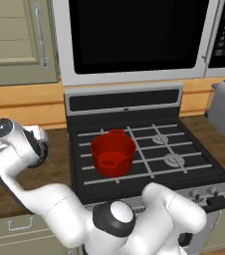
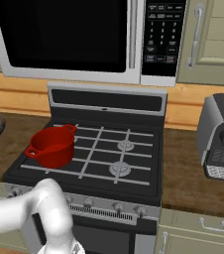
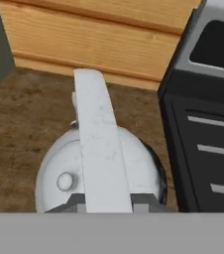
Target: Pick the kettle from the counter and place it on a stove burner. Then turn the burner on.
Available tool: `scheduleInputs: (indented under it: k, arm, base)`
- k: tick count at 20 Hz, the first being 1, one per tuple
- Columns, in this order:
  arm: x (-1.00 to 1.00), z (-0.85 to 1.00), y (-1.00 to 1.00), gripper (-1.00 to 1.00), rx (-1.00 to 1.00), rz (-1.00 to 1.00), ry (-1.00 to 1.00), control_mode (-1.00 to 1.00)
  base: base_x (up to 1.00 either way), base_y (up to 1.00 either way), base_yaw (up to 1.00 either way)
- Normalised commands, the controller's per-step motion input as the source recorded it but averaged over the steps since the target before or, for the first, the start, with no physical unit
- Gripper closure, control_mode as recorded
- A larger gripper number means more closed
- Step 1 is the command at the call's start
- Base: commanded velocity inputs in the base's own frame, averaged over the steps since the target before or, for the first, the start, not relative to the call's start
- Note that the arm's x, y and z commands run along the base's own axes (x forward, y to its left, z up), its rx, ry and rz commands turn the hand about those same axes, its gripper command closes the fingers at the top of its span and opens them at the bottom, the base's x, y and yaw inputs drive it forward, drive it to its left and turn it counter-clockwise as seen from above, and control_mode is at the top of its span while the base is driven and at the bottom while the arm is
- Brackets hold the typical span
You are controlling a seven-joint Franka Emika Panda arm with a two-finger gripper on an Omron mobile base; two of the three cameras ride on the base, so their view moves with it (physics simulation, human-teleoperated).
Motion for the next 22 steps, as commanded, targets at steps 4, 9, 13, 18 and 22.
scheduleInputs:
  k: [4, 9, 13, 18, 22]
  arm:
    - [-0.13, 0.85, -0.75, 1.00, 0.14, -0.15, -0.42, -1.00]
    - [-0.02, 0.87, -0.99, 1.00, 0.13, -0.25, -0.19, -1.00]
    - [-0.01, 0.98, -1.00, 1.00, 0.12, -0.28, -0.12, -1.00]
    - [-0.04, 0.70, -1.00, 1.00, 0.12, -0.31, -0.02, -1.00]
    - [-0.04, 0.00, -1.00, 1.00, 0.01, -0.30, 0.02, -1.00]
  base:
    - [0.00, 0.00, 0.00]
    - [0.00, 0.00, 0.00]
    - [0.00, 0.00, 0.00]
    - [0.00, 0.00, 0.00]
    - [0.00, 0.00, 0.00]
